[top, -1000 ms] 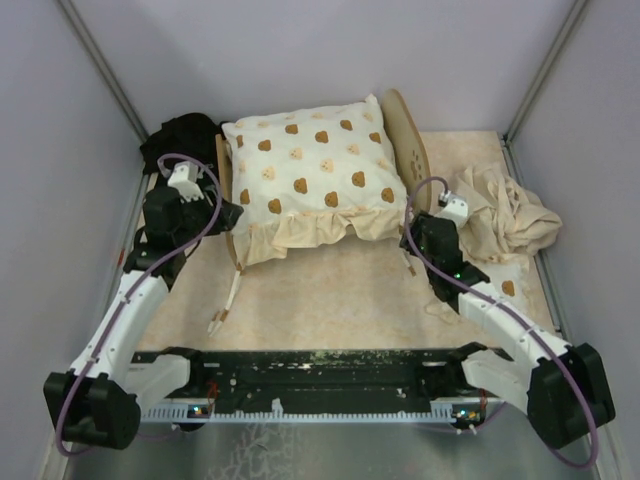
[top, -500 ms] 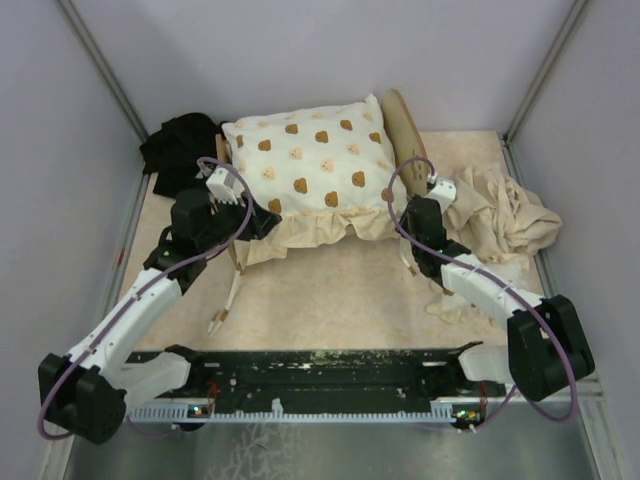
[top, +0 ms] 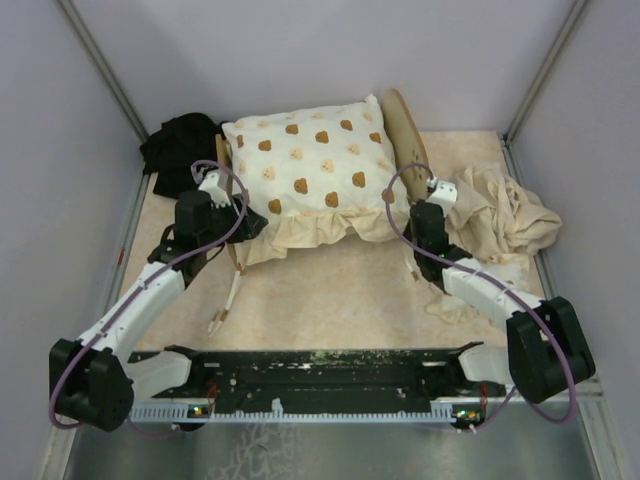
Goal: Set up the pet bed
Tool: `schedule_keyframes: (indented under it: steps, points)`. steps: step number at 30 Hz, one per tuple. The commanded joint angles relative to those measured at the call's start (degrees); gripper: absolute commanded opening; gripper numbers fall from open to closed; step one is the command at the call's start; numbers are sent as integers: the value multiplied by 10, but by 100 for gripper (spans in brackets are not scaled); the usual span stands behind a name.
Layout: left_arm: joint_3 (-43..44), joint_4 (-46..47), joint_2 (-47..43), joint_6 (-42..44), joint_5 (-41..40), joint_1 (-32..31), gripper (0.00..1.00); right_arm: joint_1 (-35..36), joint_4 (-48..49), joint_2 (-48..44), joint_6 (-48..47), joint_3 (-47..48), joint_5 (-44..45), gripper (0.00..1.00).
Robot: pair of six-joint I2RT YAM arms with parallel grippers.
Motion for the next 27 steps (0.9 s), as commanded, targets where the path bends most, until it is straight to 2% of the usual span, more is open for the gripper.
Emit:
schedule_keyframes:
  steps: [1, 5, 8, 13, 20, 23, 27]
  points:
    - [-13, -12, -11, -9, -21, 7, 57, -15, 13, -19, -35, -22, 18, 22]
    - [-16, -23, -12, -6, -35, 9, 57, -37, 13, -29, -37, -41, 10, 23]
    - [-12, -36, -17, 11, -50, 14, 57, -53, 15, -37, -47, -51, -3, 29]
    - [-7, -57, -24, 34, -58, 20, 58, -55, 19, -53, -70, -60, -30, 29]
    - [1, -65, -48, 42, -32, 20, 59, -54, -163, -119, -25, 3, -74, 34]
    - [-6, -61, -61, 46, -18, 20, 59, -28, -171, -149, 2, 2, -103, 41]
    - [-20, -52, -65, 39, 20, 19, 59, 33, -149, -159, 58, 6, -90, 46]
